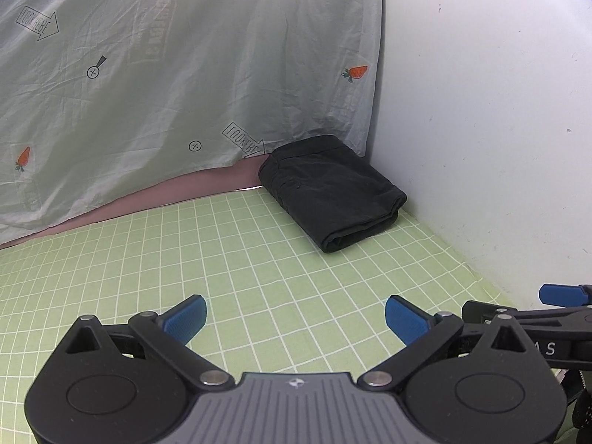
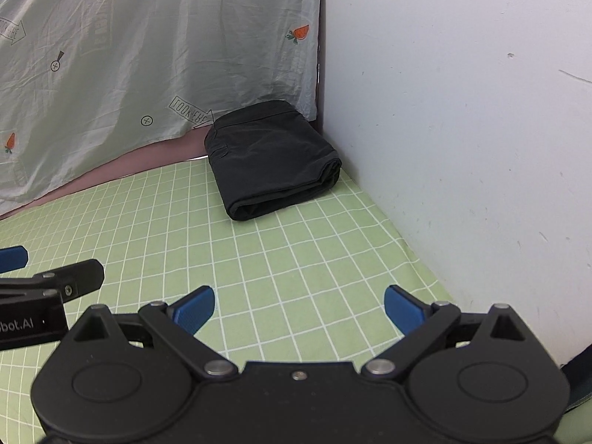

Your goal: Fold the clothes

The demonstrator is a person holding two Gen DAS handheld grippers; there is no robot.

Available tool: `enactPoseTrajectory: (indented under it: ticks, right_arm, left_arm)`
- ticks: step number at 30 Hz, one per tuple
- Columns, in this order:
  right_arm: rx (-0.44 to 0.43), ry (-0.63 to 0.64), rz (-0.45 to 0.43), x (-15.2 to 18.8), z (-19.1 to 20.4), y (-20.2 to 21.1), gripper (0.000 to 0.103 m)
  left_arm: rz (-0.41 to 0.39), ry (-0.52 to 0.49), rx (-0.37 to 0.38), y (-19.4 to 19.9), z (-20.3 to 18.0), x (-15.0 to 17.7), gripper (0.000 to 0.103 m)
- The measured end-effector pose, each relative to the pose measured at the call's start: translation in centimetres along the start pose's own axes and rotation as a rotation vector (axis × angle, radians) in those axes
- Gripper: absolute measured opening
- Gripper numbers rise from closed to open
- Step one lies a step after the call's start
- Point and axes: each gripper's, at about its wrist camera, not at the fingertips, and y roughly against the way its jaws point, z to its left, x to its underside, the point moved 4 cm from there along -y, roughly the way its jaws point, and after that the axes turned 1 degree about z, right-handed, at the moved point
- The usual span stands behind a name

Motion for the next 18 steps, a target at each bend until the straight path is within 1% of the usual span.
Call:
enactPoseTrajectory:
  ticks: [7, 11, 18]
  right_arm:
    - [0.005, -0.004, -0.014, 0.2, -0.4, 0.8, 0.099]
    - [0.001, -0.006, -0.022, 0.3, -0.6, 1.1, 0.099]
    - [-0.005, 0.003, -0.026, 0.6, -1.0, 1.4, 0.099]
  left_arm:
    - [-0.02, 0.001, 0.01, 0.9, -0.3, 0.0, 0.102]
    - [-0.027, -0.009, -0.007, 1.3, -0.6, 0.1, 0.102]
    - [-0.041, -0.002, -0.007, 1.9, -0.7, 0.4, 0.102]
